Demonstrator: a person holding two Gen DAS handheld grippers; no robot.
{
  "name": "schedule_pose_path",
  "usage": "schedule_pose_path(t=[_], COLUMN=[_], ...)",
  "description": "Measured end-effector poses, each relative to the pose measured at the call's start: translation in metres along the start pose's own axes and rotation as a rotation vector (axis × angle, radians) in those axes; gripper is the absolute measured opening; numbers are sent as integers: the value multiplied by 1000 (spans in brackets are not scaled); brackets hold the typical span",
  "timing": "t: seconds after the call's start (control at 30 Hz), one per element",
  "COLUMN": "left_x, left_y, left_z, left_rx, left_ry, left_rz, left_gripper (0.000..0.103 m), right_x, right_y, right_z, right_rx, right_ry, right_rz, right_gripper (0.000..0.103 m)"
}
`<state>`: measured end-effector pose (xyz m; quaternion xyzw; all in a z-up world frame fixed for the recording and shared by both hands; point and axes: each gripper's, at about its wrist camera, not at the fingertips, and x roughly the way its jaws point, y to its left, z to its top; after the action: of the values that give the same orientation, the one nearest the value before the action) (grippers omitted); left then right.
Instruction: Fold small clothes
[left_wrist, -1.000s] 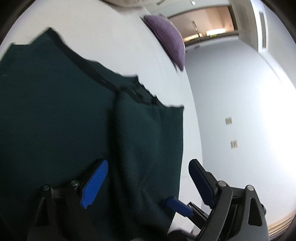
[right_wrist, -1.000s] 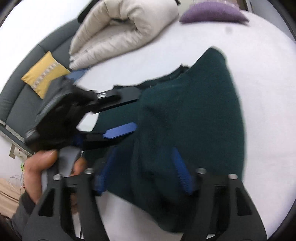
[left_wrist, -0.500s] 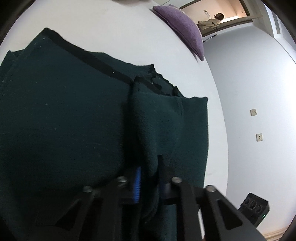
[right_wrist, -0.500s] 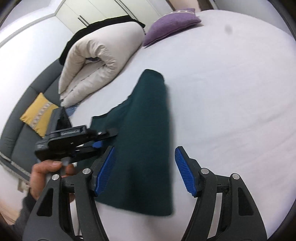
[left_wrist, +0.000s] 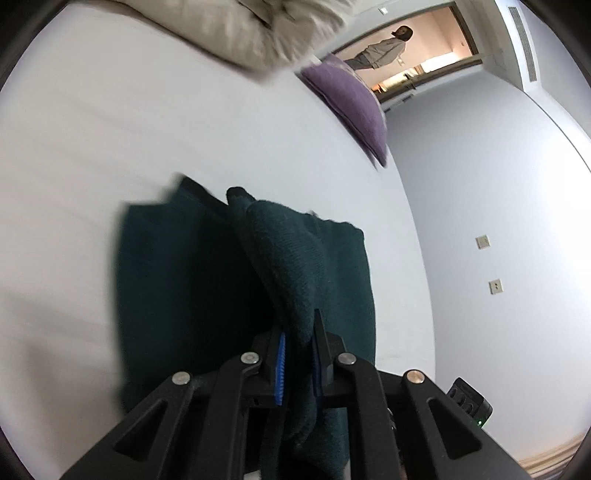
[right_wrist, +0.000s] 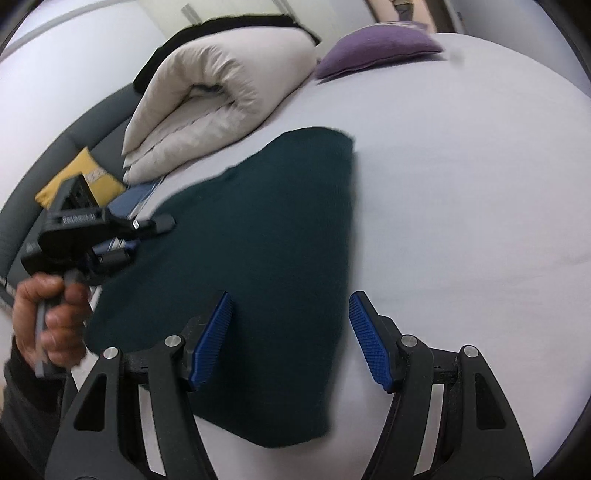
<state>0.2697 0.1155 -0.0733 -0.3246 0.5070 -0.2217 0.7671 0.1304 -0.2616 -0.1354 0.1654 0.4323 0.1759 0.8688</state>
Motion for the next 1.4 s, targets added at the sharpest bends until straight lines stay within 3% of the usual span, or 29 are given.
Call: schedule_pose_path(t=[0.17,0.37,0.53,0.77,0.8,0.93,1.03,1.17,1.3,1.4], left_x=[-28,-6,-7,0,2,-4,-26,-44,-12,21], left_y=[50,92,102,84,85,80,60,11,-22,-2], left_z=[9,-5,-20,-14,-15,-24,-33,-47,-74,-82], left_rx=[-53,-111,-145,-94,-91,-61,13,194,397,364], left_ry=[-24,-17,-45,-62,-61,-82,-164,-252,-192,-108], left_rz=[33,64,21,71,83,134,238,319,425,498], left_gripper=[12,14,20,20,25,30,30,30,33,33], right_x=[20,32,36,31,29,35,37,7,-22,-9], right_y=[46,77,72,56,55,47,18,9,14,24], right_z=[-15,-30,-32,-16,-17,-30,-35,-27,-6,-3], right_rx=[-102,-180,-198,-115,-114,-155,-37,54,136,165], right_ry=[48,60,64,32,31,103,146,69,-35,23], right_rz=[0,-57,-67,-51,-55,-155,-89,-54,111,292], right_gripper=[65,66,64,62,62,64,62,62,62,62])
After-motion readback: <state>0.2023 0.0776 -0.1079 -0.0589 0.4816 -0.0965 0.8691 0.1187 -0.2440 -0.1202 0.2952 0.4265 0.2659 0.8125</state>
